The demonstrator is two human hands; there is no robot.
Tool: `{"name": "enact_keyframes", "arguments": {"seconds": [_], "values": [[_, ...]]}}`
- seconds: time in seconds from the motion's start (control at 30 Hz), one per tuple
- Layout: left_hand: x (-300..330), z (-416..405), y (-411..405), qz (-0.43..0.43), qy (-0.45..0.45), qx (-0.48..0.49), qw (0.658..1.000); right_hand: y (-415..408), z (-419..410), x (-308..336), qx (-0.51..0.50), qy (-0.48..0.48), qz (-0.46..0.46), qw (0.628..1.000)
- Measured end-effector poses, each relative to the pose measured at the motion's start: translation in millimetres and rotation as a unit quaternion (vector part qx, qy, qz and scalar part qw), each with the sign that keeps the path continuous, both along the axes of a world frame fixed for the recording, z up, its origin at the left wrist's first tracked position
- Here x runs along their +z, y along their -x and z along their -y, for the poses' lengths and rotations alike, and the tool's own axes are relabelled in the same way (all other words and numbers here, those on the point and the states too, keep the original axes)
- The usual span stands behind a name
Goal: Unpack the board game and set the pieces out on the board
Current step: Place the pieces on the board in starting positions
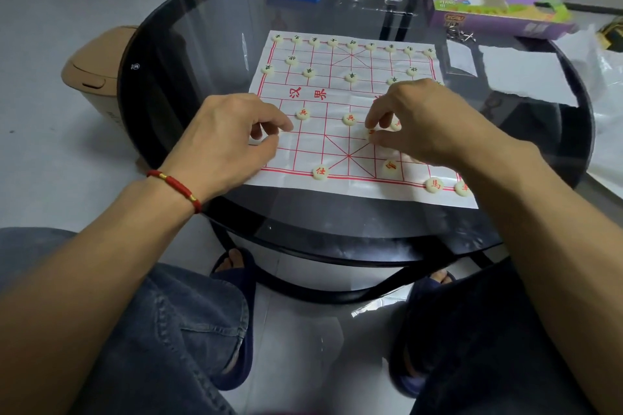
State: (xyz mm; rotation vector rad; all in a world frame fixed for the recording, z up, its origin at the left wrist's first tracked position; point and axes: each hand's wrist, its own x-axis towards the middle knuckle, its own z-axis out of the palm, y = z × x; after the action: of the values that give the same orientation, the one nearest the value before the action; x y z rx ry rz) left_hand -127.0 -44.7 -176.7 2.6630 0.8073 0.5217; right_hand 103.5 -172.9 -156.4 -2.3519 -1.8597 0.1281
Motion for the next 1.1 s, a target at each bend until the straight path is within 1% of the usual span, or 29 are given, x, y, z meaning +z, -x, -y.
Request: {"name": "enact_keyframes", "arguments": {"seconds": [0.13,0.27,0.33,0.5,0.57,0.8,1.0,1.1], "values": [[0,0,0,0.000,-0.005,-0.006,1.000,7,9,5,0.001,-0.027,-0.019,0.999],[1,0,0,0.005,-0.005,-0.015,1.000,14,20,9,-0.011,-0.006,-0.030,0.999],[2,1,0,0.006,-0.006,-0.023,1.000,13,27,15,-0.026,0.015,-0.035,0.999],[3,3,-1,0.009,-0.007,-0.030,0.999,2,45,24,-0.063,0.106,-0.030,0.992],[4,4,-3,0.011,-0.009,-0.036,0.999,0,48,24,-0.069,0.125,-0.034,0.989],[0,4,-7,0.006,-0.014,-0.039,0.999,4,49,17,-0.060,0.136,-0.019,0.989],[-4,1,-8,0.002,-0.020,-0.034,0.999,-5,58,25,-0.044,0.063,-0.004,0.997],[-5,1,-10,0.001,-0.021,-0.038,0.999,-3,59,23,-0.021,0.099,-0.032,0.994]]}}
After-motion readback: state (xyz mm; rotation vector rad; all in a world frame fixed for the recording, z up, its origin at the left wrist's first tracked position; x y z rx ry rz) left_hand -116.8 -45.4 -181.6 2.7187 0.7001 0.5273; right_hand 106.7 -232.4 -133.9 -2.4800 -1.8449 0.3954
